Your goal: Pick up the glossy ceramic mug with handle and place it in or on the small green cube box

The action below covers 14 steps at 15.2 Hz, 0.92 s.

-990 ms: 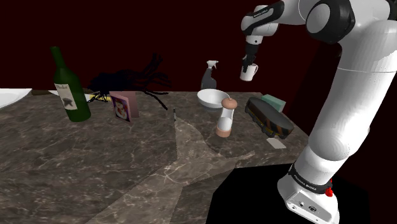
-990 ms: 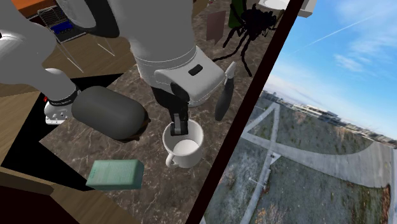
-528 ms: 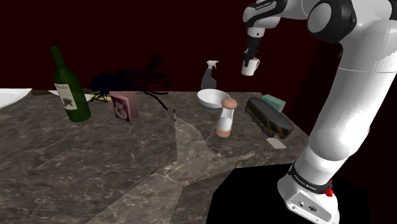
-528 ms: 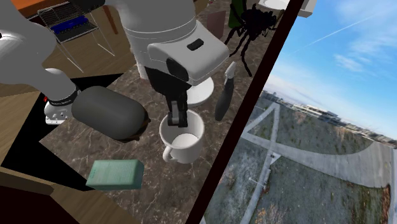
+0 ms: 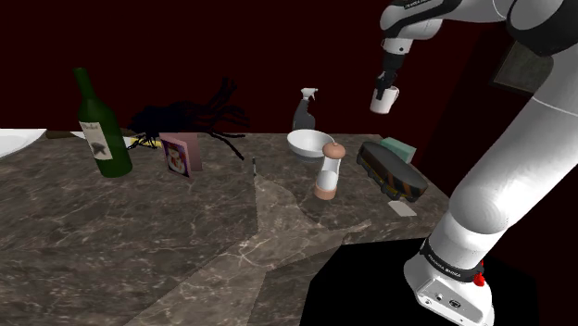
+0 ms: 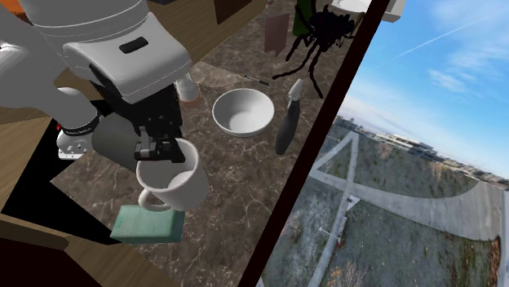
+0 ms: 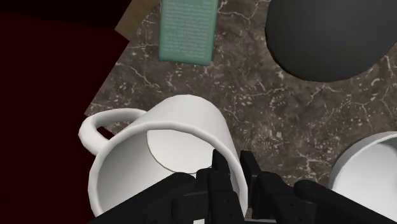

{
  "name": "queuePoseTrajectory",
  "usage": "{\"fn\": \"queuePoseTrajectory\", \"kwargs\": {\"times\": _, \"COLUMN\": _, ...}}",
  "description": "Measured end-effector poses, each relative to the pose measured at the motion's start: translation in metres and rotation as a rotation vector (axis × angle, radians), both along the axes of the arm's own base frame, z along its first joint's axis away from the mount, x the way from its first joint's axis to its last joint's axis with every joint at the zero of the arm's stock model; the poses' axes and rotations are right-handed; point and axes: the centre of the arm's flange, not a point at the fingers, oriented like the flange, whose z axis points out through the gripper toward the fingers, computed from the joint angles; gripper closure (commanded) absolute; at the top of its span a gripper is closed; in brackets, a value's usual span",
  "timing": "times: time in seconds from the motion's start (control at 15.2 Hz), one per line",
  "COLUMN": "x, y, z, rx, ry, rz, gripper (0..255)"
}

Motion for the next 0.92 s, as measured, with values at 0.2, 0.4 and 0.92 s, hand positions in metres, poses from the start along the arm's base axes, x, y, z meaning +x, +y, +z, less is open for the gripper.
{"fn": "queuePoseTrajectory", "kwargs": {"times": 0.2, "x": -0.037, "y": 0.007, "z": 0.004, "rx": 0.0, "ry": 0.0, "rz": 0.0, "gripper": 255}}
{"fn": "queuePoseTrajectory", "kwargs": {"times": 0.4, "x": -0.076, "y": 0.008, "z": 0.008, "rx": 0.0, "ry": 0.0, "rz": 0.0, "gripper": 255}}
{"fn": "queuePoseTrajectory", "kwargs": {"times": 0.92, "x": -0.126, "y": 0.016, "z": -0.008, "rx": 0.0, "ry": 0.0, "rz": 0.001, "gripper": 255}}
